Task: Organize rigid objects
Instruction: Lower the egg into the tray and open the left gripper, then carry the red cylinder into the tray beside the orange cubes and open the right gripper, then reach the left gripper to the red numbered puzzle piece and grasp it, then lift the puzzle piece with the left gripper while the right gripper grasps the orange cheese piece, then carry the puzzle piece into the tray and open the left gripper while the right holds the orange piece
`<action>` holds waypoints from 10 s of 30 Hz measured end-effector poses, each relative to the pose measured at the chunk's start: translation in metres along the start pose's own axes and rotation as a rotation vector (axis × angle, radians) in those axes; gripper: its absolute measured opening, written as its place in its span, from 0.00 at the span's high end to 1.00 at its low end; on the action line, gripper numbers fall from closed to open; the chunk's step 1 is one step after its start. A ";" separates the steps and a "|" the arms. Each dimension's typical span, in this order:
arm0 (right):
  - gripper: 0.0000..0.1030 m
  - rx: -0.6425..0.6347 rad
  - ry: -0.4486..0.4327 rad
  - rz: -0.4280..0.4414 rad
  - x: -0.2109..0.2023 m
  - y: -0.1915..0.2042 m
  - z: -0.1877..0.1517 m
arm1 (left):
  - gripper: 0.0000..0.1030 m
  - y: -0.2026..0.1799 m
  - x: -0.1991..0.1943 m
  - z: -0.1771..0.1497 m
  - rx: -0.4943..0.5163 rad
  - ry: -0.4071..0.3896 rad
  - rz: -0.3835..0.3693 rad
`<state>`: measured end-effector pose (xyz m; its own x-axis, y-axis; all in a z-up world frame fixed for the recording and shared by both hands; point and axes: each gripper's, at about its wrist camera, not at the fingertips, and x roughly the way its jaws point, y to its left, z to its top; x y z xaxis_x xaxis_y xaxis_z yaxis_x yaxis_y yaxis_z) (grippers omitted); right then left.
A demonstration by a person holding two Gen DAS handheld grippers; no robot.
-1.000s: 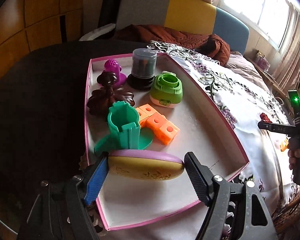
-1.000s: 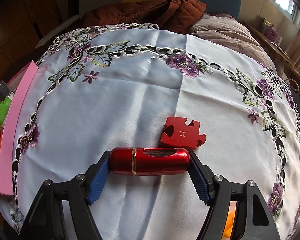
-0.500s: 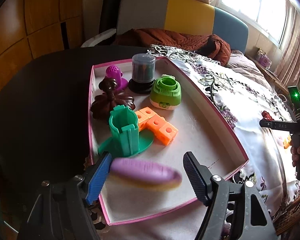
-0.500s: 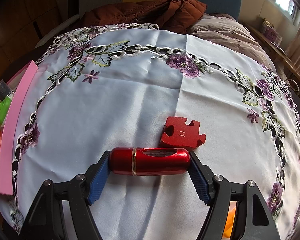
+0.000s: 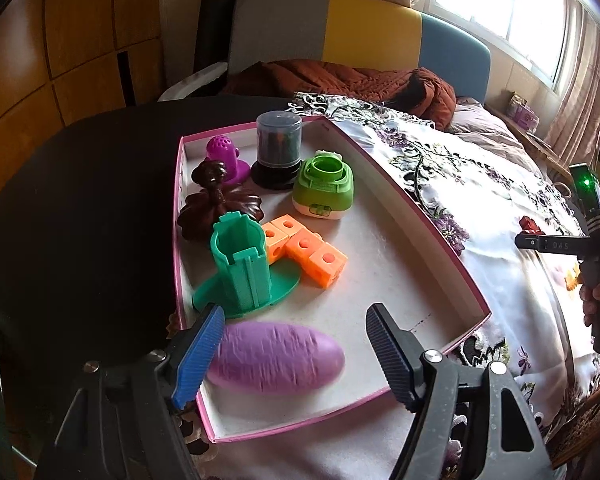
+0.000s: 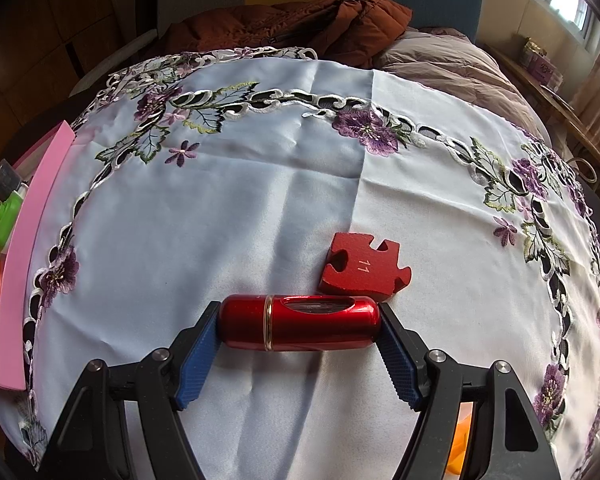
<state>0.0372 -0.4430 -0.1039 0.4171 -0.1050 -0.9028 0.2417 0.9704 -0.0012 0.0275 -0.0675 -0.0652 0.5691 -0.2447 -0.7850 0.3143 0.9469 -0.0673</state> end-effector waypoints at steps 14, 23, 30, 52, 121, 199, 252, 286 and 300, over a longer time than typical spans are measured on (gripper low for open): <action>0.28 -0.008 -0.002 -0.005 -0.002 0.002 -0.001 | 0.28 -0.004 -0.005 0.000 0.017 -0.017 -0.004; 0.28 -0.027 -0.007 -0.010 -0.004 0.006 -0.003 | 0.28 0.001 -0.010 0.001 -0.006 -0.029 -0.014; 0.28 -0.040 -0.006 0.000 -0.007 0.014 -0.006 | 0.28 0.003 -0.016 0.003 -0.020 -0.050 -0.031; 0.28 -0.098 -0.063 0.094 -0.033 0.095 -0.048 | 0.28 0.008 -0.036 0.006 -0.029 -0.083 -0.029; 0.14 -0.270 -0.292 0.269 -0.094 0.220 -0.008 | 0.28 0.026 -0.053 0.009 -0.071 -0.121 0.005; 0.09 0.815 -0.363 -0.043 -0.097 -0.163 -0.039 | 0.50 -0.354 0.152 0.092 0.396 0.176 -0.348; 0.72 0.322 0.085 -0.043 -0.010 -0.079 -0.025 | 0.52 -0.200 0.011 0.004 0.344 0.030 -0.440; 0.72 0.180 0.075 -0.114 -0.011 -0.056 -0.024 | 0.52 -0.064 -0.046 0.038 0.069 -0.105 -0.211; 0.72 0.151 0.069 -0.132 -0.014 -0.052 -0.024 | 0.52 -0.036 -0.034 0.034 0.008 -0.075 -0.173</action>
<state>-0.0023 -0.4867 -0.1020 0.3133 -0.2087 -0.9264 0.4206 0.9052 -0.0617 0.0225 -0.1001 -0.0156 0.5609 -0.4192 -0.7139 0.4187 0.8875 -0.1923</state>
